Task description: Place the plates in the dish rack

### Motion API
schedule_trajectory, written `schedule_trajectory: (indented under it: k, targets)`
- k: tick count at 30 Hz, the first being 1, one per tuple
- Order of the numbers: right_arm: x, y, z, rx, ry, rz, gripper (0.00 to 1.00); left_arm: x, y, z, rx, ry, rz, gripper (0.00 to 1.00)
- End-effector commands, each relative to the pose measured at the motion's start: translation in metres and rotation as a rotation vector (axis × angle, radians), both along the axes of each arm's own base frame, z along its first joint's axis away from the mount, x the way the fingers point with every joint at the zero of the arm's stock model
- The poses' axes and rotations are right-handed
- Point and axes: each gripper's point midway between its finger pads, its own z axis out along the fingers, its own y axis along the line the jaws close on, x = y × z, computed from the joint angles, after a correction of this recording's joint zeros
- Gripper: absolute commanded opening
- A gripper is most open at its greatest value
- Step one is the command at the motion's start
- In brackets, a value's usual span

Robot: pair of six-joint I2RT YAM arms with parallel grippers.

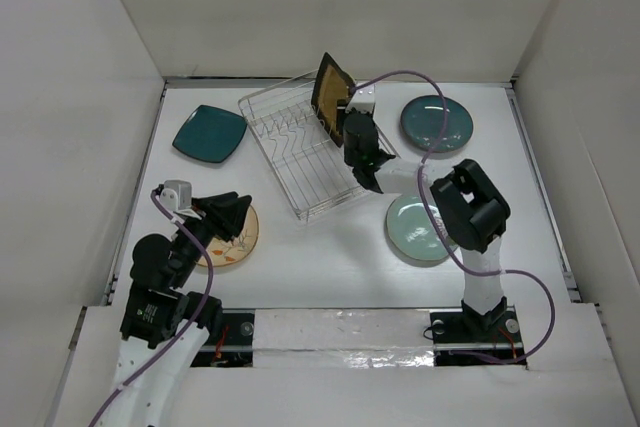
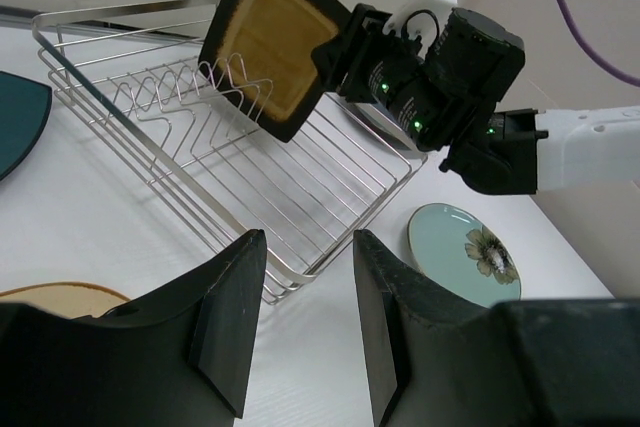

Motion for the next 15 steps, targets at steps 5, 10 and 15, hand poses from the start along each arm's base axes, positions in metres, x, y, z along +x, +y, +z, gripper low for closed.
schedule_trajectory:
  k: [5,10,15]
  targets:
    - [-0.028,-0.006,0.063,0.199,-0.030,0.042,0.69,-0.008,0.001,0.025,-0.026,-0.096,-0.011,0.37]
    - [-0.042,-0.059,0.068,0.301,0.024,0.051,0.77,-0.013,0.002,0.028,-0.030,-0.119,-0.012,0.36]
    - [-0.034,-0.151,0.035,0.596,0.107,0.002,0.00,-0.014,0.004,0.031,-0.034,-0.132,-0.003,0.00]
